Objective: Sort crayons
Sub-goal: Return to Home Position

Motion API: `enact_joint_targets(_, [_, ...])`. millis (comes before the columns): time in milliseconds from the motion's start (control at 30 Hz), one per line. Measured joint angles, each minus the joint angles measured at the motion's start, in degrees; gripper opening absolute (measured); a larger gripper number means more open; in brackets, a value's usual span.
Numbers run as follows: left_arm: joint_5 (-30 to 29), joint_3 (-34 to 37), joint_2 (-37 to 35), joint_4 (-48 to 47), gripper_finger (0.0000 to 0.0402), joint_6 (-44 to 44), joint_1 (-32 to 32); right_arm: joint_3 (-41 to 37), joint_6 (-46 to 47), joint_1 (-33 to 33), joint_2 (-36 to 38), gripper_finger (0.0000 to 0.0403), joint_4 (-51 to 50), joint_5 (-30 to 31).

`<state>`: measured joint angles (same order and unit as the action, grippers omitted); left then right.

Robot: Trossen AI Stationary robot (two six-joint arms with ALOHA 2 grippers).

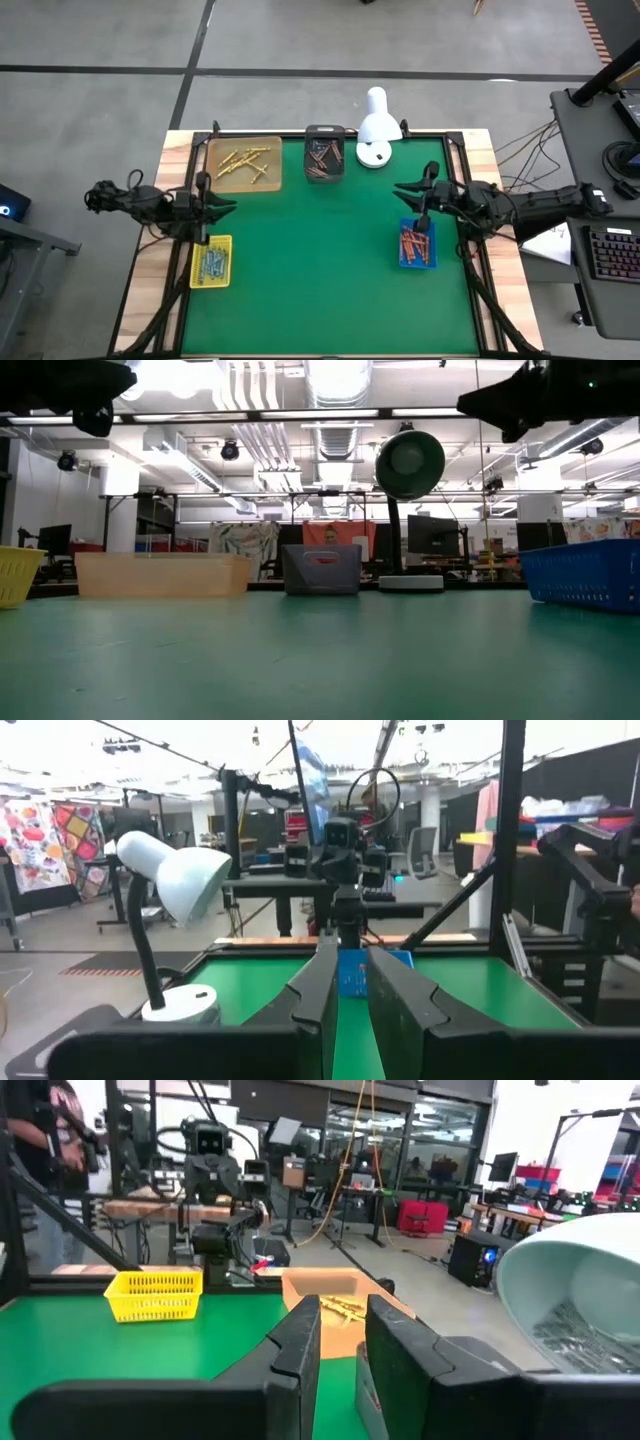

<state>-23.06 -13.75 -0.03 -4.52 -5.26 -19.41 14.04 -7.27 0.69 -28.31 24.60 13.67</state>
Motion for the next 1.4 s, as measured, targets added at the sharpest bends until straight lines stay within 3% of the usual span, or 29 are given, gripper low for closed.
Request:
enact_joint_targets(267, [0.0, 0.6, 0.0, 0.1, 0.0039, 1.3, 0.0, -4.3, 0.3, 0.0, 10.7, 0.0068, -0.8, 0.0])
enact_joint_targets(433, [0.0, 3.7, 0.0, 4.7, 0.0039, 1.6, 0.0, -5.6, 0.0, 0.0, 16.6, 0.0068, -2.6, 0.1])
enact_joint_targets(767, [0.0, 9.0, 0.0, 10.0, 0.0039, 4.1, 0.0, -5.9, 0.2, 0.0, 28.0, 0.0068, -11.3, 0.1])
enact_joint_targets(933, [0.0, 12.7, 0.0, 17.2, 0.0039, 4.3, 0.1, -6.7, 0.2, 0.0, 27.6, 0.0068, -12.2, 0.0])
enact_joint_targets(1133, [-1.1, 13.2, 0.9, 16.8, 0.0039, 5.2, 1.4, -9.2, 1.3, 0.0, 27.8, 0.0068, -12.1, -0.2])
enact_joint_targets(1400, [0.5, 13.2, 1.3, 19.8, 0.0039, 1.1, 8.4, -13.3, 1.7, 0.0, 28.3, 0.0068, -7.9, -0.6])
